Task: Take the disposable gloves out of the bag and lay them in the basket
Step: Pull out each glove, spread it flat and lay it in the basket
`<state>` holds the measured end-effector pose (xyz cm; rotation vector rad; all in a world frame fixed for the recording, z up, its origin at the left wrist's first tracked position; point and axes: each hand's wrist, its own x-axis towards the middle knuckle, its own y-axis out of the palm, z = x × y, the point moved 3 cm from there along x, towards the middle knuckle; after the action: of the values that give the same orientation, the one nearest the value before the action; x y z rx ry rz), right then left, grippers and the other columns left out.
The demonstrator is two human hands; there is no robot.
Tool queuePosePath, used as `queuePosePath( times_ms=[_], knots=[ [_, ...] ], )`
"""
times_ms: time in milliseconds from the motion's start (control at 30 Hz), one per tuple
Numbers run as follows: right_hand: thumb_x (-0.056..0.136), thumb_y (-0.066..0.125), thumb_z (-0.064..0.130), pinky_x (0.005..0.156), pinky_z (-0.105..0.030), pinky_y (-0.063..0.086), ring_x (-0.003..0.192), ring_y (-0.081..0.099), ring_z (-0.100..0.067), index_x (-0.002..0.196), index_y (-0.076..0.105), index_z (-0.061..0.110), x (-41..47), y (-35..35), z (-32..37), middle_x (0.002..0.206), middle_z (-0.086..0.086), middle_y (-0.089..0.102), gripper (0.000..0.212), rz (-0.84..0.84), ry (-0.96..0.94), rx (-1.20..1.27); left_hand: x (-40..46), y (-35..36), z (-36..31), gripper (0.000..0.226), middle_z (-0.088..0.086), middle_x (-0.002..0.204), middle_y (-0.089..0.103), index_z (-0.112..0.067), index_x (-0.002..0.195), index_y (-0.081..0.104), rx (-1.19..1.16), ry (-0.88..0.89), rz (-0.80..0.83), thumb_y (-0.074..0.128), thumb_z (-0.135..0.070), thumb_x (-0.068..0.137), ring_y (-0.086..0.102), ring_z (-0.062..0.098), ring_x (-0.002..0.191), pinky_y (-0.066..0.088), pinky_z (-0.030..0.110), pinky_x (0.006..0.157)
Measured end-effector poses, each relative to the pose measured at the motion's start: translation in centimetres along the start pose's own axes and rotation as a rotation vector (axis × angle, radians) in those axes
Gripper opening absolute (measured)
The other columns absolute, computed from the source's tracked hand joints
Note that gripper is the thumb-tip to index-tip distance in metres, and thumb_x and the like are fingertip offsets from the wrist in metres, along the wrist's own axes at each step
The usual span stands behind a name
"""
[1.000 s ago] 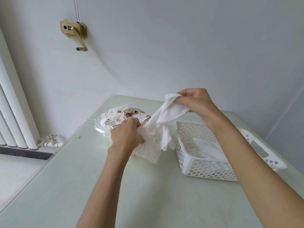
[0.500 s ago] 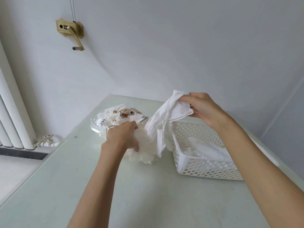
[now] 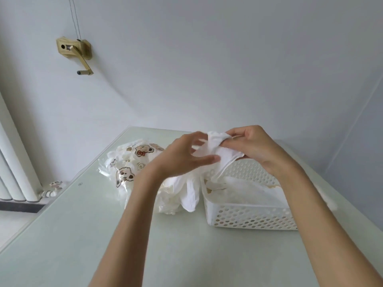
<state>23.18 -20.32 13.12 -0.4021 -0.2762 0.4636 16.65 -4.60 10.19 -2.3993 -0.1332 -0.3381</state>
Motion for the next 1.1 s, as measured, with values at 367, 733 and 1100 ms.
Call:
queuePosePath(
  times_ms=[367, 733, 1100],
  knots=[
    [0.077, 0.074, 0.021, 0.072, -0.016, 0.052, 0.078, 0.065, -0.009, 0.084, 0.074, 0.018, -0.8, -4.7, -5.7, 0.083, 0.000, 0.072, 0.008, -0.030, 0.091, 0.199, 2.1, 2.8, 0.9, 0.018, 0.001, 0.088, 0.076, -0.017, 0.105, 0.068, -0.262, -0.160, -0.091, 0.067, -0.024, 0.088, 0.072, 0.018, 0.083, 0.056, 0.040, 0.081],
    [0.095, 0.058, 0.028, 0.059, -0.020, 0.041, 0.063, 0.051, -0.007, 0.090, 0.061, 0.003, -1.4, -2.6, -3.0, 0.069, 0.003, 0.054, 0.026, -0.147, -0.302, 0.132, 2.1, 4.9, -1.3, 0.095, -0.018, 0.133, 0.055, -0.040, 0.145, 0.026, -0.307, 0.058, 0.076, 0.081, -0.039, 0.068, 0.045, -0.012, 0.123, 0.036, 0.014, 0.096],
    [0.081, 0.068, 0.031, 0.052, -0.021, 0.032, 0.061, 0.044, -0.013, 0.073, 0.067, 0.012, -3.6, -5.9, -1.4, 0.064, -0.001, 0.050, 0.021, -0.149, -0.403, 0.094, 1.7, 4.2, -1.7, 0.030, 0.002, 0.111, 0.063, -0.007, 0.073, 0.055, -0.507, 0.110, 0.179, 0.070, -0.031, 0.084, 0.062, 0.017, 0.104, 0.042, 0.027, 0.093]
  ],
)
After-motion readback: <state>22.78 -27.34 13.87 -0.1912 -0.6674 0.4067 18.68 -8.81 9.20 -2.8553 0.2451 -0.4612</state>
